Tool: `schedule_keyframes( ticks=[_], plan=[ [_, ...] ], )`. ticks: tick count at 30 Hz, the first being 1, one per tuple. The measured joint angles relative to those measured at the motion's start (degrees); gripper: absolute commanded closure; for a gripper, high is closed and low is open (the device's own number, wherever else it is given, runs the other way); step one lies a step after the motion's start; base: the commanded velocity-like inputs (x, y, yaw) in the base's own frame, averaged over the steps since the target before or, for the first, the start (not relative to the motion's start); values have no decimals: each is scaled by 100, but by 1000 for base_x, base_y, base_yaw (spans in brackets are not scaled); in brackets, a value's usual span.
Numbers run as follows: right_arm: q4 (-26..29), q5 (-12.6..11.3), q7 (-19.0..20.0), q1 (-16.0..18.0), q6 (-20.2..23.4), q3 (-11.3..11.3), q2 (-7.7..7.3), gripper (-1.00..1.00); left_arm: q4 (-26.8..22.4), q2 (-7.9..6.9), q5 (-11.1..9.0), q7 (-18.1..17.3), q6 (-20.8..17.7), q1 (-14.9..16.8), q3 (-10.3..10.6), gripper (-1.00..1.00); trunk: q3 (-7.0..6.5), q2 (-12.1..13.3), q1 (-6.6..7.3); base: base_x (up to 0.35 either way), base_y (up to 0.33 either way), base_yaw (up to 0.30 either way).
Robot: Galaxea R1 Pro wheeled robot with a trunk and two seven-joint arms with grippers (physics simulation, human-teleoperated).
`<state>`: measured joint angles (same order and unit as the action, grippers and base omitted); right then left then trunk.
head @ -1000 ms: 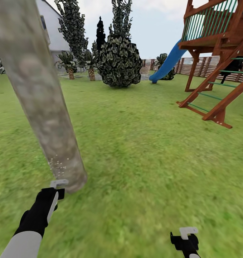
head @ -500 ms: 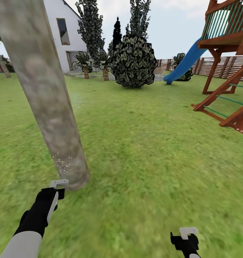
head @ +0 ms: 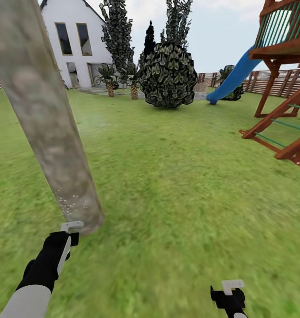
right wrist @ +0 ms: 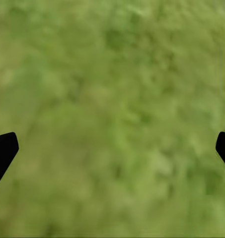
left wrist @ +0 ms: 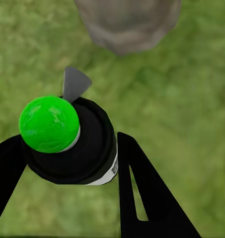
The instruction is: In the garden, pick up the pesticide atomizer on the floor and spray pesticide onto both trees until each tree trunk is fully covered.
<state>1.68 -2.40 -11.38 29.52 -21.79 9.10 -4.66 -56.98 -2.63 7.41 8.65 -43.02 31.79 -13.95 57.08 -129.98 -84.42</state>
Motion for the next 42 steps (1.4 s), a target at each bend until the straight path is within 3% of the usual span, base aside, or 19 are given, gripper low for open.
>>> schedule_keyframes(
  ticks=[8, 12, 15, 22, 28, 30, 32, 42],
  plan=[
    [0, 0, 0, 0, 1, 0, 6, -100, 8, 4, 2, 0, -1, -2, -1, 100, 14, 0, 0, 201, -232, 273],
    [0, 1, 1, 0, 1, 2, 7, -100, 13, -66, 40, 35, 1, 2, -28, 100, 23, 0, 1, 235, -198, 274],
    [1, 0, 2, -1, 2, 1, 9, -100, 13, -67, 17, 36, 15, 1, -173, 100, 30, 0, -1, 87, -54, 274],
    [2, -3, 2, -1, 3, -1, 5, -100, 20, -46, 27, 7, -31, 2, -155, 100, 47, 0, -2, 2, -2, 274],
    [3, -7, 1, -2, 4, 0, -2, -100, 446, -41, 12, -11, -122, 87, -152, 100, 53, 0, -1, 52, -27, 68],
    [2, -7, 0, -2, 4, 0, -5, -100, 419, 3, 27, -11, -566, 94, -134, 100, 52, 0, 0, 188, -185, 2],
    [2, -7, -1, -2, 8, 0, -1, -100, 368, 3, 34, 5, -789, 96, 48, 100, 52, 0, 0, 167, -227, 0],
    [-1, -7, -1, -1, 9, 0, -4, -100, 58, 13, 47, 85, -784, 116, 116, 100, 52, 0, -3, -81, -261, 51]
  ],
)
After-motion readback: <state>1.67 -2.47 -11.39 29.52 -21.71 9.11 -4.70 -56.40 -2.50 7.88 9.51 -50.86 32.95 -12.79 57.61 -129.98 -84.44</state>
